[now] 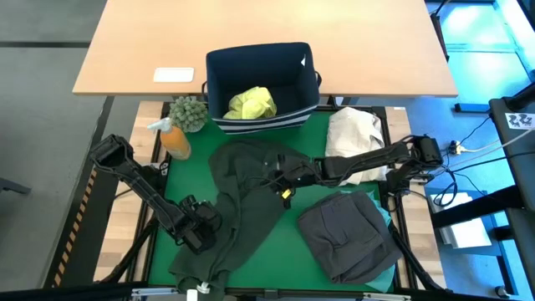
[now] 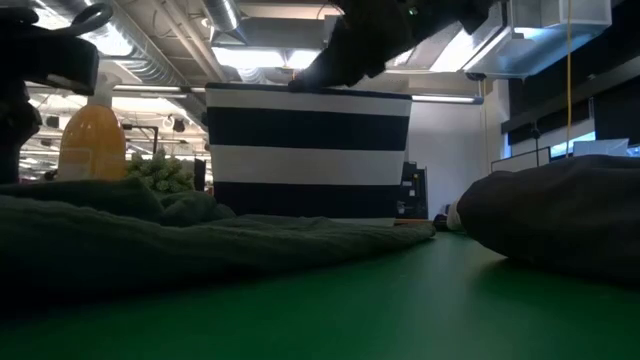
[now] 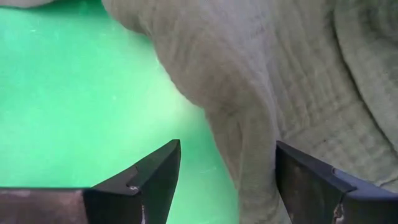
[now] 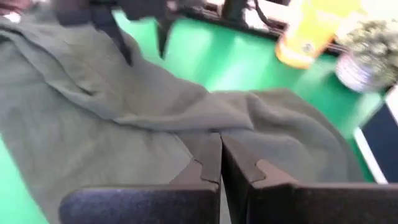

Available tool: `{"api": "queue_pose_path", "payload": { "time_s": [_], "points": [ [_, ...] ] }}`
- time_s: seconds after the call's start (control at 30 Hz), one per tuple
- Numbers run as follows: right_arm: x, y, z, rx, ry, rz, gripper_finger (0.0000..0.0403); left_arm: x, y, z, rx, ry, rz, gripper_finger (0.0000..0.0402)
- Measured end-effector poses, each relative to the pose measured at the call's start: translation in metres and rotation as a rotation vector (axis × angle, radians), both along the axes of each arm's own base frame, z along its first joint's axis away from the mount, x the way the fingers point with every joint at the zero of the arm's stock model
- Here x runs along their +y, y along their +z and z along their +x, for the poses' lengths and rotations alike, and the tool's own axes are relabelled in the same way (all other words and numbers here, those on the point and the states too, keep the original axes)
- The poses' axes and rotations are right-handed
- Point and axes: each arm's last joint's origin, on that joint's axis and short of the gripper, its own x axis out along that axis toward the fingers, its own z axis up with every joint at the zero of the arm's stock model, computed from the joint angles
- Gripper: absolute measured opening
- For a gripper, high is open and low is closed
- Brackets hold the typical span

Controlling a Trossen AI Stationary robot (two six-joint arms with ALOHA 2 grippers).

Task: Fold laundry
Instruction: Fold the green polo shirt

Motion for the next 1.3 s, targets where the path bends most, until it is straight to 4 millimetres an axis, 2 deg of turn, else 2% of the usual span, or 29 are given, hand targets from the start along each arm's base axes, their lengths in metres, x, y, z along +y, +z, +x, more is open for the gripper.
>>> {"api": "queue_pose_path", "payload": {
  "time_s": [0.07, 0.23, 0.53, 0.83, 1.1, 1.3],
  "points": [
    [0.001, -0.001, 0.006, -0.046, 0.013, 0.007, 0.0005, 0.001, 0.0, 0.0, -0.006, 0.005, 0.013, 0.0242],
    [0.003, -0.009, 0.02, -0.033, 0.013, 0.005, 0.0015, 0.001, 0.001, 0.0, -0.061, 0.007, 0.067, 0.0242],
    [0.006, -0.009, 0.054, -0.059, 0.012, 0.005, 0.006, -0.002, 0.002, -0.001, -0.096, -0.002, 0.09, 0.0242],
    [0.001, -0.015, 0.084, -0.072, -0.021, -0.039, 0.0099, -0.003, 0.002, -0.001, -0.125, 0.018, 0.088, 0.0242],
    [-0.001, -0.022, 0.101, -0.081, -0.038, -0.069, 0.0111, -0.004, 0.002, 0.001, -0.153, 0.025, 0.084, 0.0242],
    [-0.015, -0.033, 0.114, -0.067, -0.095, -0.025, 0.0111, -0.004, 0.002, 0.002, -0.156, 0.025, 0.079, 0.0242]
  ]
}}
